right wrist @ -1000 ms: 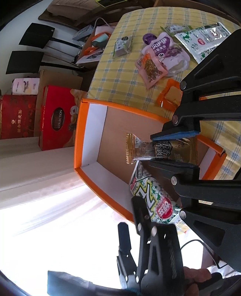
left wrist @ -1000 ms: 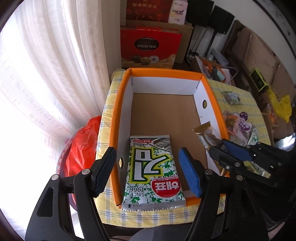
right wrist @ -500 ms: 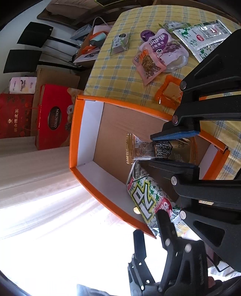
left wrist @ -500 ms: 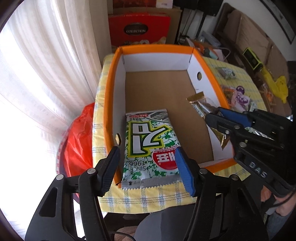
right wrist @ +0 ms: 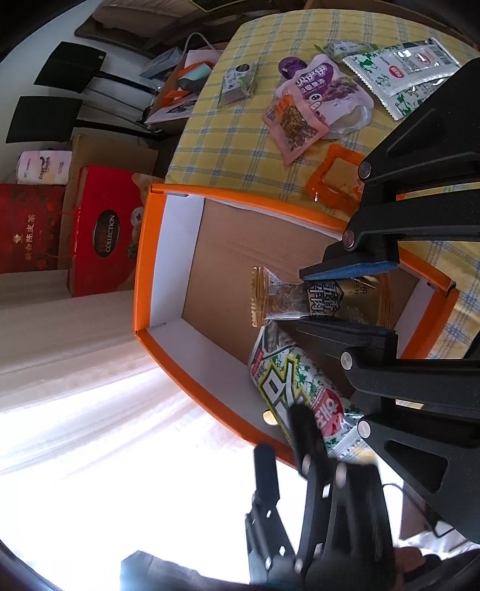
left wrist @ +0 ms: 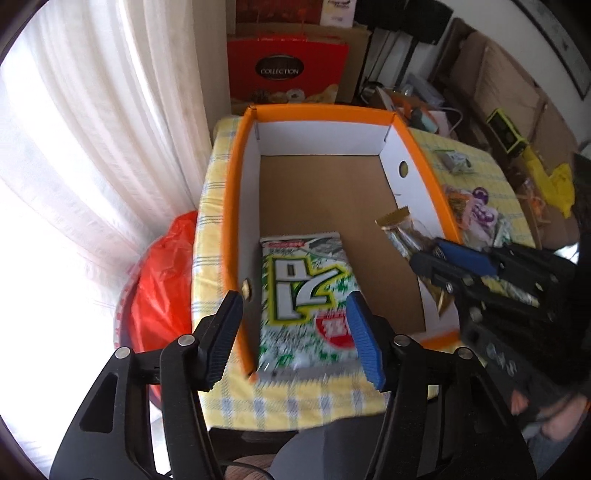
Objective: Organize objects
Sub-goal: 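Lower the seaweed packet into the orange box and open the left gripper, then lower the brown wrapped bar into the box beside the seaweed packet, open right gripper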
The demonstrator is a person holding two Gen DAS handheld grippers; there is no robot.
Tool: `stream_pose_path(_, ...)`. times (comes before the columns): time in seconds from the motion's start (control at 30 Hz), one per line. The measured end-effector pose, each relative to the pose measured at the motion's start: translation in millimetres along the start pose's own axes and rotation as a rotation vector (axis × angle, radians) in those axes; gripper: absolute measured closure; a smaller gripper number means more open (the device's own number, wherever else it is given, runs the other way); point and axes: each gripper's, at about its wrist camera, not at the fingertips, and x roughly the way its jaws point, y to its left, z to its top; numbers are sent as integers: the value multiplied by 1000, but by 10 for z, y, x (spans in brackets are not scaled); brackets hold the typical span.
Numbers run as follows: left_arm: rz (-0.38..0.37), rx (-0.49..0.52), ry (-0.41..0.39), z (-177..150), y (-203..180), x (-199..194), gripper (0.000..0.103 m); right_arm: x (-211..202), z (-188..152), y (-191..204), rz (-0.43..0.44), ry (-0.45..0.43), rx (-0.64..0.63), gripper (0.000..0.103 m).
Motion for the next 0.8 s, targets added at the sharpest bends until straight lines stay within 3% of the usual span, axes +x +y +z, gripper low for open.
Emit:
stream_pose_path(0.4,-15,105,29,-319,-117,-223,48,-17,-50,21,11,4,5,83)
stream_pose_path(0.8,1,73,51,-303,-44,-77,48,22,-78,4,8,19,12,83)
